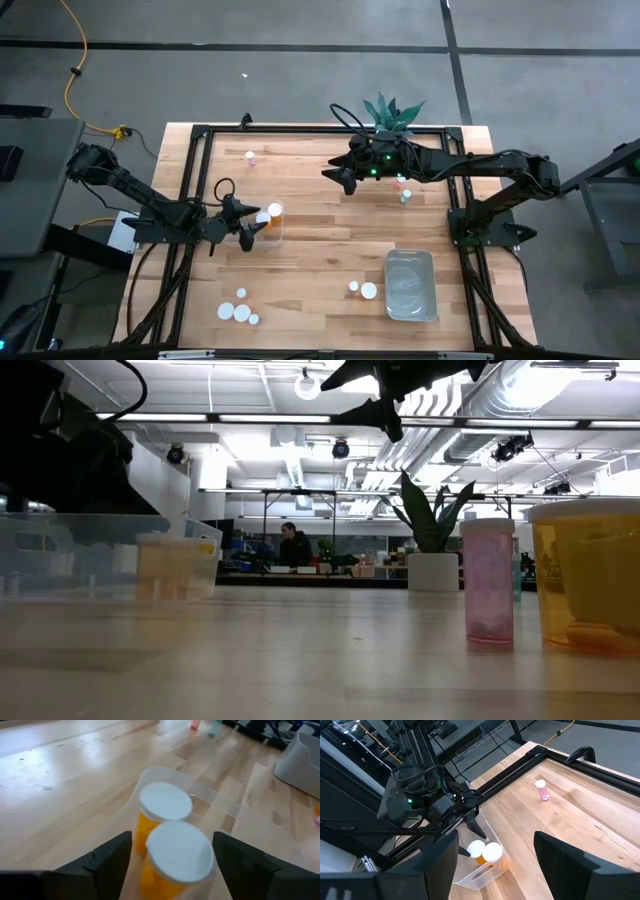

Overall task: Pick and place medicine bottles into bin by pill shape (circle, oval)
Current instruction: Put the large orange pill bottle into the transparent bin

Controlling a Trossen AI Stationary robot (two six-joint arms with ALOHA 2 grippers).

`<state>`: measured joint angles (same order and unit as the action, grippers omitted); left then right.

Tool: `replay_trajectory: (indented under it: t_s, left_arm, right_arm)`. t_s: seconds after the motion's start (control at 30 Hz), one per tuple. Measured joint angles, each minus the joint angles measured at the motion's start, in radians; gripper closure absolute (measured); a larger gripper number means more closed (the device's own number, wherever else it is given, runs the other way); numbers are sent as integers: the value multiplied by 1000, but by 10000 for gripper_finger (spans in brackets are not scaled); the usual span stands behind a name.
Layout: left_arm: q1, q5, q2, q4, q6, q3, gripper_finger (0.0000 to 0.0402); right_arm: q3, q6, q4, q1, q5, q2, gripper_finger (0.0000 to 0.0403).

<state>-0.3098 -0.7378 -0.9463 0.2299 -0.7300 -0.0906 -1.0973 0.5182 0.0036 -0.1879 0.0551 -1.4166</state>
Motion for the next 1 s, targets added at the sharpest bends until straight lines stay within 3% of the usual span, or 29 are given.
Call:
replay_trajectory:
  t_s: [0.37,0.6,0.83,1.0]
  left_arm:
    - [17,185,50,28,56,-14,121]
    - [35,183,109,9,251,-103,121]
    - [162,235,151,-39,387,-235,122]
    - [321,436,146,-38,472,-398,122]
  right_arm:
    - [0,0,0,0,0,0,151]
    - [0,-1,0,-2,1,0,151]
    - [0,-16,-3,-2,1,2,151]
    - [1,-75,-29,-2,8,34,151]
